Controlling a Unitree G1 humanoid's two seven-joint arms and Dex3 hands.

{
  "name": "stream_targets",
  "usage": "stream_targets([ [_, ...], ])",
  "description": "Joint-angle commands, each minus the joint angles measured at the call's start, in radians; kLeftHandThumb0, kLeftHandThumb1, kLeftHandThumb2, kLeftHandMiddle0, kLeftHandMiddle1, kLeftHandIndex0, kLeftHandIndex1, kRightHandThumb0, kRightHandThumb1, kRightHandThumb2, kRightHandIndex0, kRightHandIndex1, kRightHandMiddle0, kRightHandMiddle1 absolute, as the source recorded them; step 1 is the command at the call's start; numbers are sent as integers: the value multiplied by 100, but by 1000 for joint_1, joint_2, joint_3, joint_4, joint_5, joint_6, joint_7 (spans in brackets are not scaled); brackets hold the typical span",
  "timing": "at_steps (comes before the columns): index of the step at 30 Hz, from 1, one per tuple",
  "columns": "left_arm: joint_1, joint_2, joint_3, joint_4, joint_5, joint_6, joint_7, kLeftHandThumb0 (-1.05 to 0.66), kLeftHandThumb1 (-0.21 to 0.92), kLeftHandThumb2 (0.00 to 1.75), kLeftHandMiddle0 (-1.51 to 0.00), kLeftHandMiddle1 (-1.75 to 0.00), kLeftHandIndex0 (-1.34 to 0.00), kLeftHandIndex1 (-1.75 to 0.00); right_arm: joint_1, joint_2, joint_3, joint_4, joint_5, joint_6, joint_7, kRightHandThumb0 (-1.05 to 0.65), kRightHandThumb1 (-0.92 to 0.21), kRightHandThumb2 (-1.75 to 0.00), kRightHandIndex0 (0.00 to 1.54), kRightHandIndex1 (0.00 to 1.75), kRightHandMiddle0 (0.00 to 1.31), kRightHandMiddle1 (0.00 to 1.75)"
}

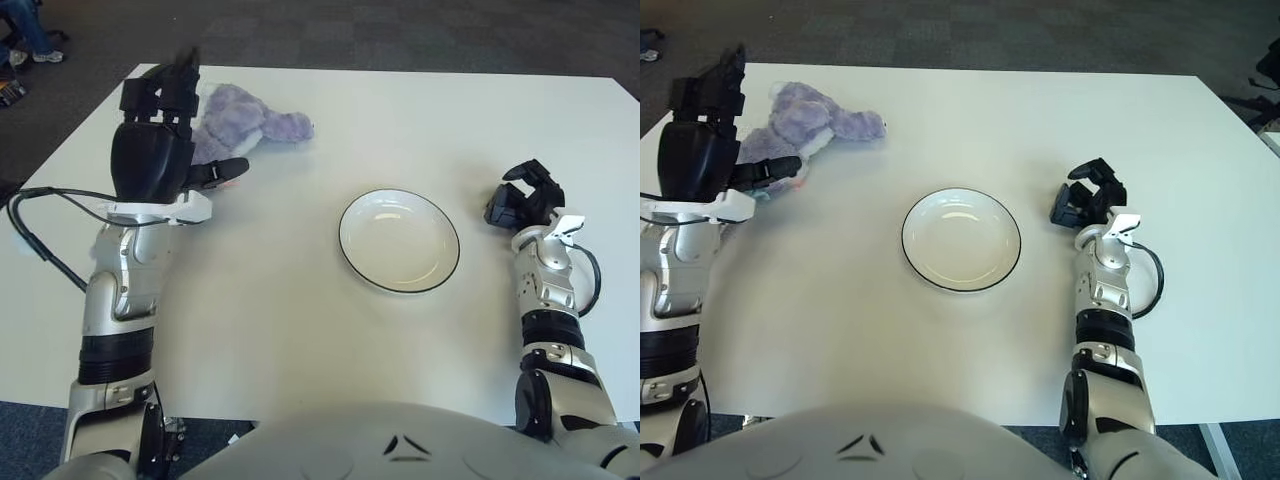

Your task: Put the doll into the plate.

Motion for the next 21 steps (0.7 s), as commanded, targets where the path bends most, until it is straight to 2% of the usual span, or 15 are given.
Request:
stream_targets([
  [1,11,26,-13,-55,57,93,-65,-84,77,38,0,-53,0,-12,51,31,5,14,18,66,1,0,-9,-157,80,172,54,175],
  [6,-22,80,-34,-48,141,193,-139,-86,76,43,0,-32,0,-2,54,32,5,6,16,70,6,0,-10,-157,79,171,54,175],
  [10,-62,143,-59,37,180,216,-139,-88,78,44,0,-22,0,0,53,31,5,9,12,68,5,0,-10,-157,79,171,54,175],
  [13,-89,194,-85,112,208,218,-127,-92,87,36,0,-12,0,0,52,30,6,11,7,68,2,0,-10,-157,80,171,54,175],
  [21,-98,258,-148,143,264,267,-143,-98,92,36,0,-1,0,0,53,31,12,-7,-1,83,-9,0,-9,-157,80,170,54,175],
])
